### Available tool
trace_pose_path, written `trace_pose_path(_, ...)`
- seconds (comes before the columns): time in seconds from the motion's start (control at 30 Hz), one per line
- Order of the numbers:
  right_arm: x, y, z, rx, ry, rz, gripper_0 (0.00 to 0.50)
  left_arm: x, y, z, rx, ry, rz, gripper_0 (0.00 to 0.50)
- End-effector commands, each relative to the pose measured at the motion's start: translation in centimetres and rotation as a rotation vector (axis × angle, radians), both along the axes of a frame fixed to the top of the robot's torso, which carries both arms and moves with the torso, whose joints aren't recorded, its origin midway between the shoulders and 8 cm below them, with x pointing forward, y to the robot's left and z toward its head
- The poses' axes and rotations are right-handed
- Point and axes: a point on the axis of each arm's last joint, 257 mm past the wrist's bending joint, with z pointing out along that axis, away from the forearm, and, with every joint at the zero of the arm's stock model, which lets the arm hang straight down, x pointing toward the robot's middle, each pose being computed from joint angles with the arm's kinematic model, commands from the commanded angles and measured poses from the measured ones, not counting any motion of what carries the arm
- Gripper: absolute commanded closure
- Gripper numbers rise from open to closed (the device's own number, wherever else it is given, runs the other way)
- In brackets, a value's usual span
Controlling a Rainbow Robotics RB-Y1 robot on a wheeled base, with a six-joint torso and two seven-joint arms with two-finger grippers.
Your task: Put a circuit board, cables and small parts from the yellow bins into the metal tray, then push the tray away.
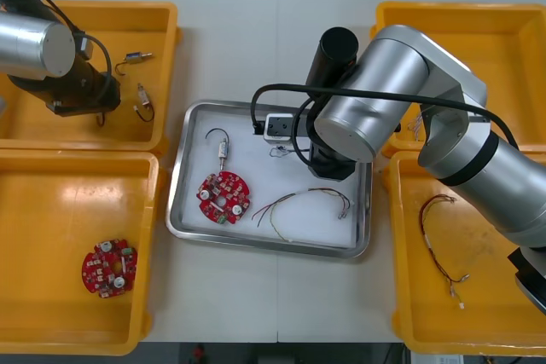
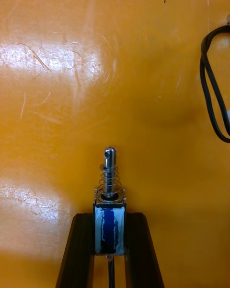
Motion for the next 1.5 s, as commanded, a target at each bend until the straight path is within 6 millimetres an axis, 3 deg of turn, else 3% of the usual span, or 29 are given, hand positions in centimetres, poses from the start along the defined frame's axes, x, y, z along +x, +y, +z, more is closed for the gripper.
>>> trace_pose_path(0.03, -0.3, 1.4, -1.2, 0.013, 0.005, 0.048, 0.500, 0.0, -0.3, -0.3, 0.031, -0.001, -0.058, 0.500)
trace_pose_path(0.23, 0.0, 0.8, -1.4, -0.003, -0.005, 0.045, 0.499, 0.2, 0.3, 0.6, 0.011, -0.018, -0.043, 0.500)
trace_pose_path(0.3, 0.2, 0.4, -1.4, -0.011, -0.008, 0.041, 0.469, 0.3, 0.6, 1.0, 0.003, -0.024, -0.037, 0.500)
trace_pose_path(0.37, 0.2, 0.1, -1.5, -0.015, -0.007, 0.038, 0.285, 0.1, 0.9, 1.5, 0.002, -0.025, -0.031, 0.500)
trace_pose_path(0.4, 0.3, 0.0, -1.5, -0.018, -0.011, 0.036, 0.166, 0.1, 1.0, 2.0, 0.002, -0.026, -0.030, 0.500)
trace_pose_path(0.43, 0.4, -0.2, -1.5, -0.021, -0.013, 0.033, 0.087, -0.1, 1.2, 2.6, 0.002, -0.025, -0.029, 0.500)
trace_pose_path(0.47, 0.4, -0.2, -1.4, -0.021, -0.014, 0.033, 0.035, -0.4, 1.2, 3.1, 0.003, -0.020, -0.029, 0.500)
trace_pose_path(0.53, 0.5, -0.3, -1.4, -0.019, -0.016, 0.029, 0.000, -0.8, 1.3, 4.0, 0.002, -0.015, -0.029, 0.500)
trace_pose_path(0.83, 0.0, -0.5, -0.1, 0.001, -0.002, 0.008, 0.000, -3.3, 1.4, 8.3, 0.017, 0.008, -0.033, 0.500)
trace_pose_path(1.13, -2.3, -3.3, 3.3, -0.008, 0.055, -0.071, 0.000, -6.3, 0.0, 11.5, 0.063, 0.034, -0.062, 0.500)
trace_pose_path(1.23, -2.6, -4.0, 4.5, 0.032, 0.076, -0.109, 0.000, -7.2, -1.0, 12.3, 0.079, 0.038, -0.087, 0.500)
trace_pose_path(1.5, -0.3, -6.3, 9.0, 0.221, 0.025, -0.273, 0.000, -9.6, -6.2, 13.6, 0.011, 0.030, -0.127, 0.500)
